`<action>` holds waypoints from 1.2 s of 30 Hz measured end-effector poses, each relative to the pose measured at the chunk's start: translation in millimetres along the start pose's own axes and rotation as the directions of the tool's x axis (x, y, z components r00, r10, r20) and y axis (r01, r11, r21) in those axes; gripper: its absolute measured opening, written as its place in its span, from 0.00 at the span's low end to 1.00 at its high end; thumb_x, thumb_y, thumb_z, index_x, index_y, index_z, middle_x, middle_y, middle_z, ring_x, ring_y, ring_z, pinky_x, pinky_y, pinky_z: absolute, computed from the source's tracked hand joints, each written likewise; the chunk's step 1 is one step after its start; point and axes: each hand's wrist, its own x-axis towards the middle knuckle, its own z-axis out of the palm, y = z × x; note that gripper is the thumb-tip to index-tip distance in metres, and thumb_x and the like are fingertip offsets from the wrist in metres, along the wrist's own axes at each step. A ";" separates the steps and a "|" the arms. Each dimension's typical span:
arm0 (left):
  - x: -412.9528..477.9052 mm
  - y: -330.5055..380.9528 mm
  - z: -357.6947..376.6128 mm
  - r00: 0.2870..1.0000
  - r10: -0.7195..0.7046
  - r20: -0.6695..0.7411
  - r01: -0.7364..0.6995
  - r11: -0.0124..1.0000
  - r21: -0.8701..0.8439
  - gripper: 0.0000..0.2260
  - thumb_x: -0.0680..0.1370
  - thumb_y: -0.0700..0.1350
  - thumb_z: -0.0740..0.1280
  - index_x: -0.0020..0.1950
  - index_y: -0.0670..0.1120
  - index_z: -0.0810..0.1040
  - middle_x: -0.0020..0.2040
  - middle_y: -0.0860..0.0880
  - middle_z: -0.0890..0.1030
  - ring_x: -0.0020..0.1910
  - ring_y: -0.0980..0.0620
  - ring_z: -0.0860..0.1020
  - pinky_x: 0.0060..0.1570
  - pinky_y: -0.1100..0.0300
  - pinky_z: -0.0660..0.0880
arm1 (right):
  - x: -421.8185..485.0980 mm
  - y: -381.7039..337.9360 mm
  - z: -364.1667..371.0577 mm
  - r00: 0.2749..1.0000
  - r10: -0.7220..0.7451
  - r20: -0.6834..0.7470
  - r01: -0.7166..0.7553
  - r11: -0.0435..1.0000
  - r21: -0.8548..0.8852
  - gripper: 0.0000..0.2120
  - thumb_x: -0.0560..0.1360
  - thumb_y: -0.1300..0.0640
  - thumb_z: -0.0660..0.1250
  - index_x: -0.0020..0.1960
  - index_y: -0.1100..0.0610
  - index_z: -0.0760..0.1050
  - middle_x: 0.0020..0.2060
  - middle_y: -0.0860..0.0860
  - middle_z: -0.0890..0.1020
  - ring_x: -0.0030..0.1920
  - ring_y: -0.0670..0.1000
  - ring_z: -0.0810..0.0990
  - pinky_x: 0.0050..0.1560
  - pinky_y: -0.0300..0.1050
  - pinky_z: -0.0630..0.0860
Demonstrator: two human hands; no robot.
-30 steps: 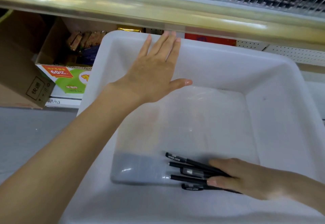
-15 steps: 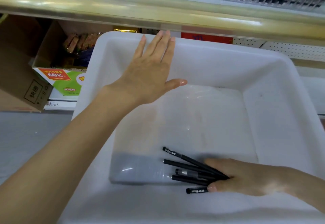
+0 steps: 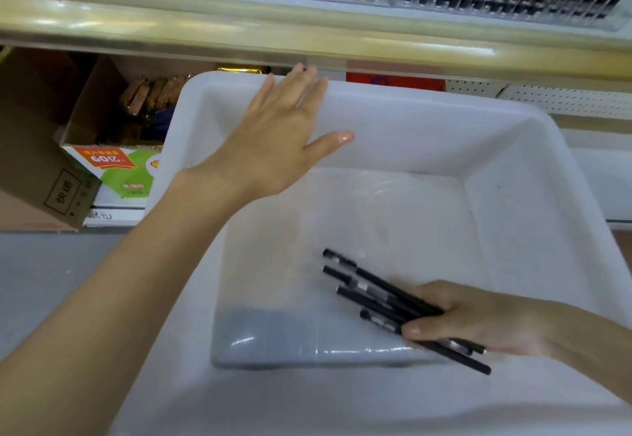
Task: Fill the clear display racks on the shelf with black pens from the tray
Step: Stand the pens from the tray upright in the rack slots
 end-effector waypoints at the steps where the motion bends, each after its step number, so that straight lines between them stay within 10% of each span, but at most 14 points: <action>1: -0.9 0.7 -2.8 0.999 -0.016 -0.027 0.014 0.998 -0.060 0.34 0.79 0.62 0.50 0.79 0.44 0.49 0.80 0.48 0.47 0.77 0.55 0.42 0.74 0.58 0.38 | -1.8 -4.3 -4.0 0.999 -0.024 -0.029 0.026 0.998 0.063 0.11 0.71 0.51 0.67 0.48 0.58 0.76 0.35 0.45 0.77 0.38 0.44 0.74 0.38 0.34 0.68; 7: -5.2 17.0 -25.0 0.958 -0.194 -0.212 0.065 0.864 -0.499 0.33 0.74 0.64 0.50 0.76 0.50 0.62 0.76 0.56 0.61 0.74 0.62 0.57 0.69 0.68 0.53 | -10.3 -40.1 -29.5 0.955 -0.213 -0.207 0.272 0.906 0.323 0.09 0.73 0.55 0.67 0.47 0.61 0.75 0.38 0.54 0.78 0.39 0.51 0.77 0.42 0.39 0.74; 10: -4.5 25.3 -28.3 0.927 -0.346 -0.141 0.106 0.606 -0.788 0.26 0.75 0.69 0.56 0.66 0.57 0.72 0.63 0.64 0.74 0.61 0.73 0.69 0.64 0.75 0.60 | -14.0 -62.3 -36.6 0.895 -0.319 -0.311 0.425 0.822 0.380 0.06 0.73 0.56 0.67 0.45 0.59 0.77 0.38 0.54 0.77 0.37 0.50 0.78 0.41 0.38 0.75; 12: 0.8 29.2 -25.2 0.939 -0.339 0.049 0.183 0.377 -0.908 0.32 0.68 0.76 0.57 0.60 0.55 0.75 0.59 0.58 0.79 0.59 0.64 0.76 0.69 0.60 0.65 | -15.3 -75.5 -38.3 0.860 -0.383 -0.337 0.501 0.758 0.418 0.06 0.73 0.54 0.71 0.44 0.56 0.79 0.39 0.53 0.77 0.37 0.50 0.78 0.41 0.39 0.76; 15: 5.4 46.2 -21.6 0.941 -0.167 0.294 0.322 0.177 -0.930 0.41 0.57 0.80 0.58 0.57 0.52 0.77 0.57 0.52 0.82 0.56 0.58 0.80 0.67 0.54 0.69 | -15.1 -89.2 -36.9 0.825 -0.414 -0.385 0.559 0.695 0.452 0.05 0.72 0.54 0.70 0.41 0.55 0.80 0.37 0.53 0.77 0.36 0.50 0.77 0.42 0.40 0.77; 18: 12.7 67.8 -19.6 0.949 -0.042 0.313 0.315 0.206 -0.927 0.39 0.63 0.76 0.63 0.60 0.48 0.78 0.56 0.50 0.83 0.58 0.56 0.80 0.66 0.56 0.69 | -14.9 -96.6 -33.9 0.807 -0.428 -0.407 0.582 0.695 0.423 0.05 0.72 0.55 0.67 0.42 0.57 0.80 0.37 0.53 0.77 0.37 0.50 0.77 0.43 0.40 0.76; 24: 40.4 107.8 -14.6 0.928 -0.144 0.344 0.322 -0.154 -0.934 0.11 0.82 0.45 0.59 0.60 0.41 0.75 0.50 0.46 0.85 0.51 0.54 0.83 0.45 0.61 0.79 | -20.7 -91.2 -39.1 0.776 -0.385 -0.499 0.558 0.788 0.260 0.07 0.76 0.54 0.67 0.45 0.58 0.76 0.35 0.51 0.78 0.37 0.48 0.78 0.40 0.37 0.74; 36: 75.5 159.7 -0.9 0.903 -0.211 0.374 0.243 -0.465 -0.851 0.08 0.82 0.41 0.60 0.52 0.40 0.77 0.46 0.43 0.85 0.47 0.50 0.84 0.51 0.55 0.78 | -46.7 -74.6 -59.5 0.679 -0.090 -0.728 0.565 0.697 0.441 0.19 0.79 0.47 0.59 0.48 0.62 0.79 0.33 0.56 0.80 0.32 0.50 0.78 0.34 0.38 0.75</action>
